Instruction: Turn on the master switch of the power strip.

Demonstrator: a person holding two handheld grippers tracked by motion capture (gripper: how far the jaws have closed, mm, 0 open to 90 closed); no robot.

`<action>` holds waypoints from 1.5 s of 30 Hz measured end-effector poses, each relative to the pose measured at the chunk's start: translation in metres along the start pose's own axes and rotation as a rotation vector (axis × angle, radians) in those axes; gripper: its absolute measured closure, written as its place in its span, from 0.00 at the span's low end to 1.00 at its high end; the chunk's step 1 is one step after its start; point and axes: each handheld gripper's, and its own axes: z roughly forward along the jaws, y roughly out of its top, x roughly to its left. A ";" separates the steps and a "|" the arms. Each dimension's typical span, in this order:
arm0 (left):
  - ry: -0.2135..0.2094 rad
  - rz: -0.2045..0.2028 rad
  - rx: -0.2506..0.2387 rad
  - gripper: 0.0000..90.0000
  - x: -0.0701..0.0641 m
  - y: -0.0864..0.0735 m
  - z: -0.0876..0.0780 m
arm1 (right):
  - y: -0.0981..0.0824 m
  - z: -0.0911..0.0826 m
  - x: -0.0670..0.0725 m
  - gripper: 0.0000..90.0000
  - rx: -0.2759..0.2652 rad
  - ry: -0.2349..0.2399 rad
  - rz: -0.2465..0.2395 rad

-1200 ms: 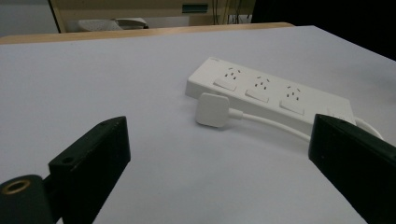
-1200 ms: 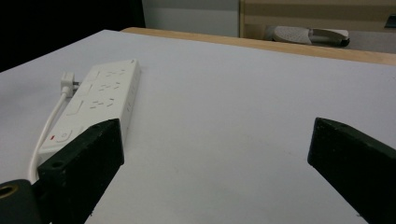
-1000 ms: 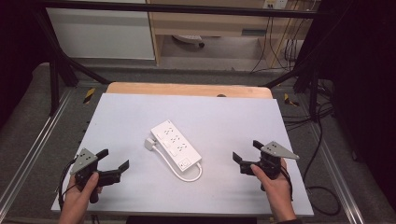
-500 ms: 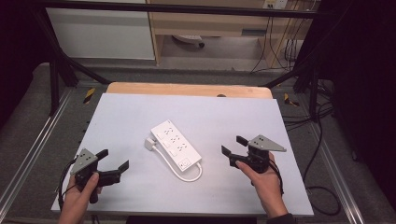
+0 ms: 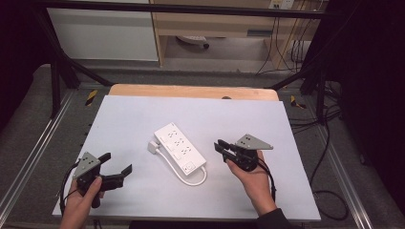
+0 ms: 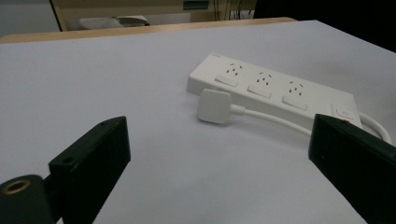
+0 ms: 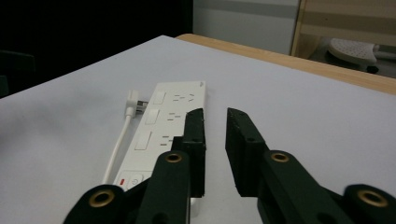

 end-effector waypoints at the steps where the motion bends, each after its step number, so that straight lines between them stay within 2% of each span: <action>1: -0.001 -0.001 0.000 0.06 0.000 0.000 0.000 | 0.000 0.003 0.001 0.91 0.005 0.002 0.002; 7: -0.001 0.000 0.001 0.06 0.000 0.000 0.000 | -0.002 0.020 0.010 0.99 0.031 0.014 -0.003; 17: -0.001 -0.002 -0.002 0.06 0.000 0.000 0.000 | -0.006 0.040 0.023 1.00 0.075 0.045 -0.015; 21: -0.001 0.001 -0.005 0.06 0.000 0.001 0.000 | -0.011 0.049 0.031 1.00 0.108 0.062 -0.023; 34: 0.004 0.000 -0.001 0.06 0.001 0.000 0.000 | -0.024 0.063 0.039 1.00 0.182 0.076 -0.021; 42: 0.007 0.003 0.000 0.06 0.001 0.000 0.000 | -0.032 0.072 0.045 1.00 0.232 0.085 -0.037; 45: 0.007 0.003 0.000 0.06 0.001 0.000 0.000 | -0.034 0.074 0.047 1.00 0.237 0.087 -0.034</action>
